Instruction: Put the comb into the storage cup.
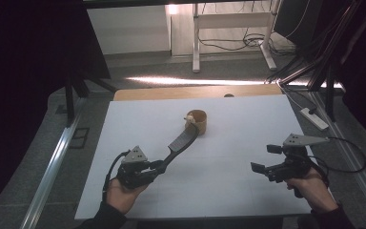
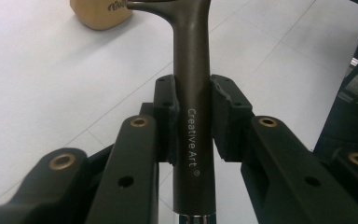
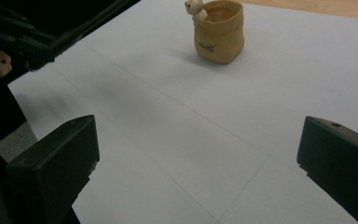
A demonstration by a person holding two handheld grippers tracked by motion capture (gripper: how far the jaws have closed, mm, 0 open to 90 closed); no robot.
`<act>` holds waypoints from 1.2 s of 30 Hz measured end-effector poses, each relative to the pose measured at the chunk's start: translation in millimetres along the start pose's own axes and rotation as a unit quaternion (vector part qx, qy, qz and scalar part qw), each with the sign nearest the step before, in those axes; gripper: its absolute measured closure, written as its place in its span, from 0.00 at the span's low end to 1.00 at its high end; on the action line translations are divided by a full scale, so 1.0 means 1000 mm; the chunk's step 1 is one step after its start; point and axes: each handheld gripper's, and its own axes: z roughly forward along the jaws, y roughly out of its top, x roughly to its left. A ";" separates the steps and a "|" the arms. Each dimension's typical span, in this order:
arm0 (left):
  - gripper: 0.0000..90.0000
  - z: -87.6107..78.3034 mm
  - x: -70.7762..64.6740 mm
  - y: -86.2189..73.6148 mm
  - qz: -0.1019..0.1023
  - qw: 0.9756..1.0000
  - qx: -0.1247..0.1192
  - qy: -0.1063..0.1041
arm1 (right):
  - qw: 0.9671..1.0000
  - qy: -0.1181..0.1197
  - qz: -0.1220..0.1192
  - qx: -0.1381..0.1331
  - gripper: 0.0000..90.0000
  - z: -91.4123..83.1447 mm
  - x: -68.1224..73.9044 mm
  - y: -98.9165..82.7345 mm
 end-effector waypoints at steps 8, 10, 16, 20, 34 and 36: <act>0.80 0.004 -0.004 0.002 0.010 1.000 -0.006 -0.003 | 1.000 0.006 0.008 -0.011 0.00 0.004 -0.001 0.008; 0.80 0.005 -0.004 0.002 0.013 1.000 -0.007 -0.005 | 1.000 0.009 0.005 -0.009 0.00 0.007 0.000 0.009; 0.80 0.007 -0.007 0.004 0.017 1.000 -0.015 -0.008 | 1.000 0.019 0.004 0.000 0.00 0.018 0.003 0.012; 0.80 0.009 -0.008 0.005 0.020 1.000 -0.016 -0.010 | 0.999 0.030 0.009 0.002 0.00 0.023 0.005 0.015; 0.80 0.016 -0.011 0.009 0.016 0.999 -0.021 -0.027 | 0.998 0.061 0.019 0.007 0.00 0.042 0.013 0.030; 0.80 0.018 -0.011 0.010 0.017 0.999 -0.022 -0.029 | 0.998 0.066 0.022 0.008 0.00 0.045 0.014 0.033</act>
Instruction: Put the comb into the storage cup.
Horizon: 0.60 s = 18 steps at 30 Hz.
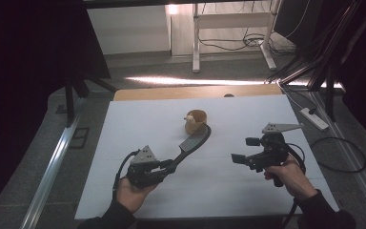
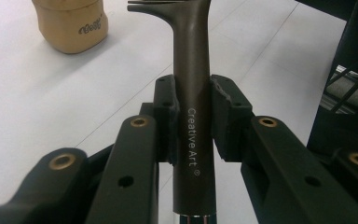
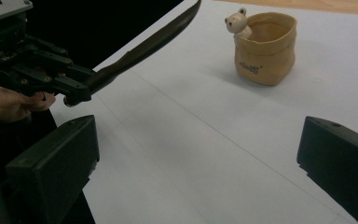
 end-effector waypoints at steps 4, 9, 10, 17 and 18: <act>0.80 0.003 -0.001 0.002 0.002 1.000 0.000 -0.002 | 1.000 0.010 0.003 0.003 0.00 0.005 0.000 0.005; 0.80 0.005 -0.002 0.004 0.001 1.000 -0.005 -0.006 | 1.000 0.012 -0.002 0.013 0.00 0.012 0.002 0.010; 0.80 0.005 -0.002 0.004 0.001 1.000 -0.005 -0.006 | 1.000 0.013 -0.003 0.015 0.00 0.014 0.003 0.011; 0.80 0.009 -0.006 0.007 0.006 1.000 -0.009 -0.008 | 0.999 0.016 0.003 0.035 0.00 0.025 0.008 0.019; 0.80 0.010 -0.007 0.007 0.006 1.000 -0.010 -0.009 | 0.999 0.015 0.006 0.038 0.00 0.026 0.008 0.020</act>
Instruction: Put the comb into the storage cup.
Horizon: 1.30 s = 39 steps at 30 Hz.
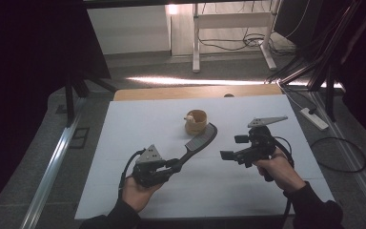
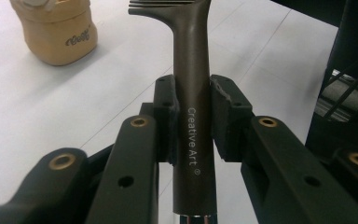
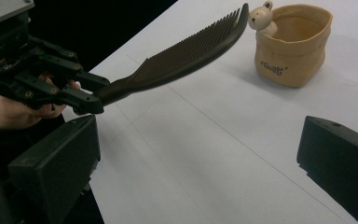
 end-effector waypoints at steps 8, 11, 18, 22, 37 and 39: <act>0.80 0.002 -0.003 0.002 0.005 1.000 -0.002 -0.005 | 0.999 0.022 0.032 0.008 0.00 0.011 0.000 0.009; 0.80 0.002 -0.004 0.002 0.008 1.000 -0.003 -0.005 | 0.999 0.024 0.040 0.009 0.00 0.016 -0.001 0.011; 0.80 0.003 -0.005 0.002 0.011 1.000 -0.003 -0.006 | 0.997 0.036 0.063 0.014 0.00 0.025 -0.006 0.015; 0.80 0.003 -0.006 0.002 0.011 1.000 -0.006 -0.007 | 0.996 0.042 0.074 0.014 0.00 0.030 -0.008 0.016; 0.80 0.003 -0.008 0.002 0.019 1.000 -0.012 -0.003 | 0.993 0.063 0.094 0.015 0.00 0.044 -0.008 0.024; 0.80 0.002 -0.008 0.002 0.021 1.000 -0.012 0.000 | 0.993 0.066 0.094 0.015 0.00 0.045 -0.007 0.024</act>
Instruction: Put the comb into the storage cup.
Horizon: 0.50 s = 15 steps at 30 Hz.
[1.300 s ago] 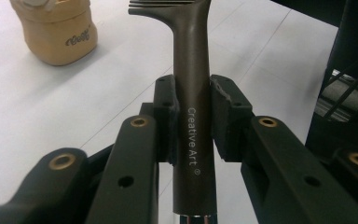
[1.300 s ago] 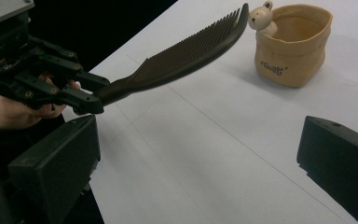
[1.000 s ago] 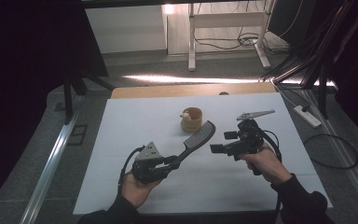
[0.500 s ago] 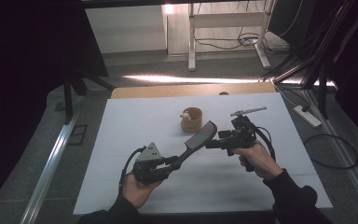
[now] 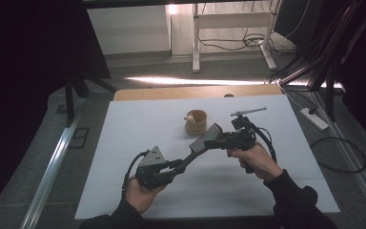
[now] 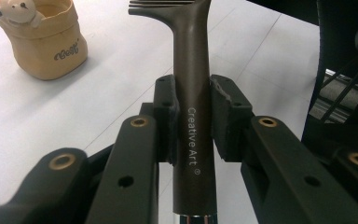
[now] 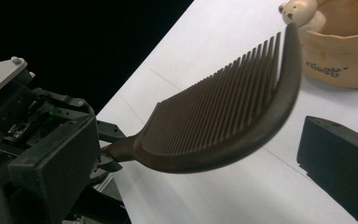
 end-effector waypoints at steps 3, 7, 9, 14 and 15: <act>0.80 0.000 -0.001 0.000 0.003 1.000 0.000 0.003 | 1.000 0.000 0.002 -0.001 0.08 0.000 0.000 0.000; 0.80 0.000 -0.002 0.000 0.011 1.000 -0.001 0.011 | 1.000 0.012 0.008 -0.006 0.27 -0.002 -0.001 0.000; 0.80 0.000 -0.003 0.000 0.016 1.000 -0.002 0.015 | 0.999 0.027 0.015 -0.008 0.36 -0.003 -0.002 0.000; 0.80 0.000 -0.003 0.000 0.016 1.000 -0.002 0.019 | 0.999 0.039 0.025 -0.009 0.54 -0.005 -0.005 -0.001; 0.80 0.000 -0.003 0.000 0.017 1.000 -0.002 0.021 | 0.999 0.041 0.027 -0.009 0.56 -0.005 -0.005 -0.001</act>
